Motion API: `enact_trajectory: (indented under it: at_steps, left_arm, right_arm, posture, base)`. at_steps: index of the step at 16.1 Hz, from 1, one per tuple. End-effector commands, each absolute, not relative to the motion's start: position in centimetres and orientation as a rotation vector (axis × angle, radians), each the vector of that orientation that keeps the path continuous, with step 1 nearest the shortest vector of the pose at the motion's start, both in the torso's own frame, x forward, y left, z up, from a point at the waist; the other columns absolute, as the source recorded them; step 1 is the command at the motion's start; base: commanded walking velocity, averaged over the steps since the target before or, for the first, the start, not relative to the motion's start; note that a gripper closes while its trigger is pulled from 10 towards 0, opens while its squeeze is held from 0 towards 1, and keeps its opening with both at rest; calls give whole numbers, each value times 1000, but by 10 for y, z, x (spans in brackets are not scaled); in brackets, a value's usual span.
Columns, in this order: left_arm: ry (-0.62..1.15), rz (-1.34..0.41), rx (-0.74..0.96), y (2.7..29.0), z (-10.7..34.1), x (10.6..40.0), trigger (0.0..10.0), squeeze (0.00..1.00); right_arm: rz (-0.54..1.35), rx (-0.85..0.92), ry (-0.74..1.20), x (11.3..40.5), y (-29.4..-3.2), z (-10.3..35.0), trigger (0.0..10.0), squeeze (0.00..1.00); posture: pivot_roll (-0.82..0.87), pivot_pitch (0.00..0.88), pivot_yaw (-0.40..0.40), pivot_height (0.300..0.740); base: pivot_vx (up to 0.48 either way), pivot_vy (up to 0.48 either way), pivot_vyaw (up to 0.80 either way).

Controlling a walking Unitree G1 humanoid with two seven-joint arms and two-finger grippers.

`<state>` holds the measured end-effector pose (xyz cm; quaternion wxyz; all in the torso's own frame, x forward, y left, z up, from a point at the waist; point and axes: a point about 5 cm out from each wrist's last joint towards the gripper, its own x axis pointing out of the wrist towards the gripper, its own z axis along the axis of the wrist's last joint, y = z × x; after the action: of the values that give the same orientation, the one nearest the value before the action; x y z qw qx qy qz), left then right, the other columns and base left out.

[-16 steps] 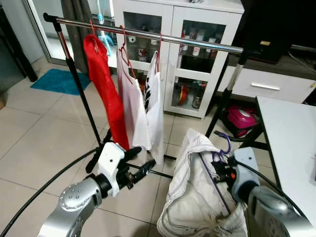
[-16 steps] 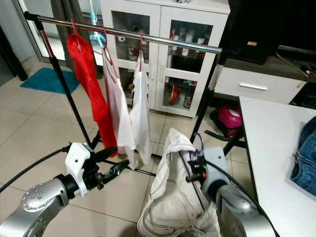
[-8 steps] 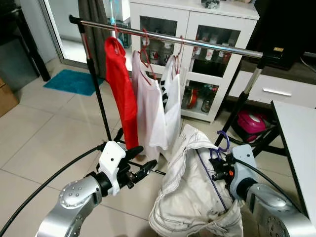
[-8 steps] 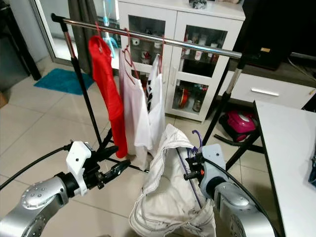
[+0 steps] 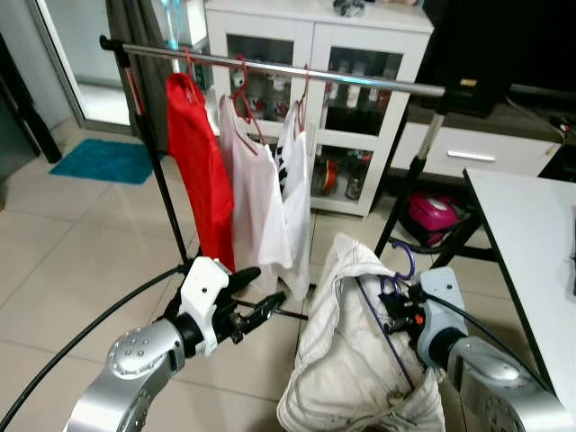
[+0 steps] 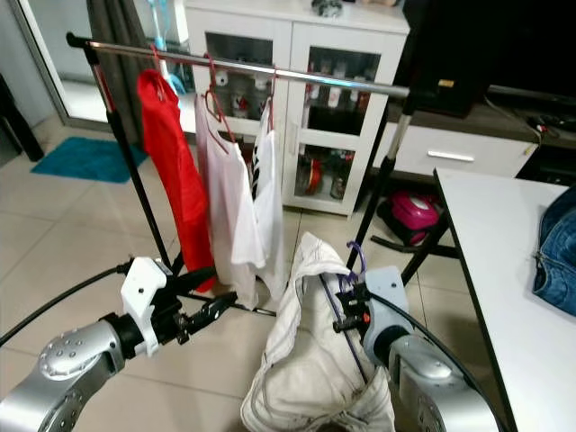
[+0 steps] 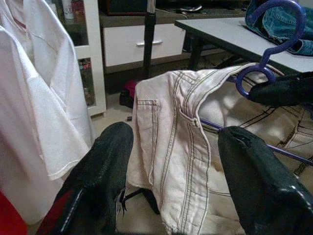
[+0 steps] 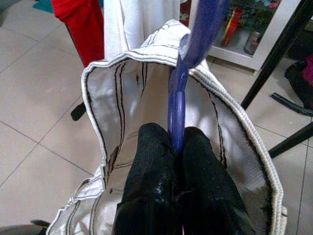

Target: Hang hanger

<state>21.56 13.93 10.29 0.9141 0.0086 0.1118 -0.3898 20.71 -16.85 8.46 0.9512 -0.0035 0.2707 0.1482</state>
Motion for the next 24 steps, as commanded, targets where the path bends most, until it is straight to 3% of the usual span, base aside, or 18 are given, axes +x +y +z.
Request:
enact_trajectory:
  at_steps: [1, 9, 15, 18, 19, 21, 24]
  left_arm:
    - [235, -814, 23, 140, 103, 216, 10000, 0]
    - [238, -809, 25, 140, 104, 214, 10000, 0]
    - [206, -773, 42, 135, 107, 222, 10000, 0]
    - [252, -701, 99, 142, 94, 233, 10000, 0]
    - [254, -720, 83, 141, 93, 236, 10000, 1000]
    - [218, -756, 92, 133, 96, 252, 10000, 1000]
    - [203, -903, 48, 114, 100, 250, 10000, 1000]
  right_arm:
    - [315, -13, 504, 210, -166, 93, 10000, 0]
    - [333, -7, 502, 214, -162, 93, 10000, 0]
    - [424, -31, 467, 221, -156, 101, 10000, 0]
    - [594, -23, 402, 224, -140, 116, 10000, 0]
    - [637, -27, 383, 224, -136, 121, 10000, 0]
    - [721, -15, 329, 225, -125, 133, 10000, 0]
    - [731, -22, 298, 230, -119, 141, 10000, 0]
  posture:
    - [-84, 0, -8, 740]
    - [-66, 0, -22, 740]
    - [-61, 0, -44, 740]
    - [-79, 0, -41, 740]
    - [-85, 0, -31, 740]
    - [-90, 0, -31, 740]
    - [-106, 0, -16, 740]
  base:
    - [0, 285, 0]
    - [0, 323, 0]
    - [0, -240, 0]
    - [0, 0, 0]
    - [0, 0, 0]
    - [0, 0, 0]
    - [0, 0, 0]
